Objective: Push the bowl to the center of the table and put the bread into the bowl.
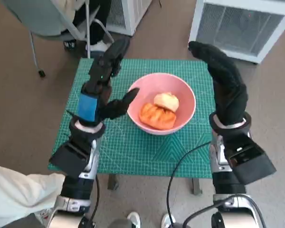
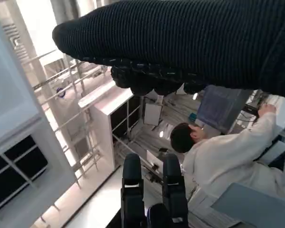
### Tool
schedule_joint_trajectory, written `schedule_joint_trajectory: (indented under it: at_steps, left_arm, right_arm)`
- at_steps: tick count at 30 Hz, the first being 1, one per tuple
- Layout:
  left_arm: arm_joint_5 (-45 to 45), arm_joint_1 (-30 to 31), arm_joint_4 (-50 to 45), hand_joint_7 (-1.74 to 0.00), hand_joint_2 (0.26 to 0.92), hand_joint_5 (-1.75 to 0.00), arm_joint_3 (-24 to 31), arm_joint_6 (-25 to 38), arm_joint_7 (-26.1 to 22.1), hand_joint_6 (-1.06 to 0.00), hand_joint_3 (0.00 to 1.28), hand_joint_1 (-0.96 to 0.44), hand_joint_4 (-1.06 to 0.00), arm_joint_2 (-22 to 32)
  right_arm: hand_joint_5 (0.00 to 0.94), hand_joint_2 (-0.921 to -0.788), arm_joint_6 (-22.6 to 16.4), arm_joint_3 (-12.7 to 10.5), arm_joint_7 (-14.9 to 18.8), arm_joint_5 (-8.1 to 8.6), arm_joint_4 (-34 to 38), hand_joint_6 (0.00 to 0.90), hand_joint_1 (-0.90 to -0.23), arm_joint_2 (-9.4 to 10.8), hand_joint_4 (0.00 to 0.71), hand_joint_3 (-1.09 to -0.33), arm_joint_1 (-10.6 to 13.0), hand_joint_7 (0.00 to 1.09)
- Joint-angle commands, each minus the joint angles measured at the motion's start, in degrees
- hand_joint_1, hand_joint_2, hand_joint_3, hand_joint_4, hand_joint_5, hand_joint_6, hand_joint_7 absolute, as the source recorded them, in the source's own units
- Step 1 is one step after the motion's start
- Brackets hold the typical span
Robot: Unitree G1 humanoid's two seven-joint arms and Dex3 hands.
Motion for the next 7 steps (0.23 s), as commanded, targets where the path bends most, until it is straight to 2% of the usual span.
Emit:
schedule_joint_trajectory:
  at_steps: [1, 7]
  left_arm:
    - [-1.59, 0.55, -1.16, -0.35, 0.921, 0.0, 1.07, -1.03, -0.68, -0.15, 0.45, -0.46, -0.27, 0.67]
    - [-2.24, 0.88, -1.02, -0.24, 0.921, 0.0, 1.59, -1.08, -1.13, -0.21, 0.45, -0.46, -0.28, 0.76]
  right_arm:
    - [0.249, -0.921, 1.0, 0.11, -0.36, 0.05, 0.08, -0.001, -0.571, 0.23, 0.212, -0.864, 0.54, 0.77]
    - [0.244, -0.921, 1.77, 0.24, -0.32, -0.01, -0.58, -0.001, -0.571, 0.18, 0.217, -0.865, 0.58, 0.78]
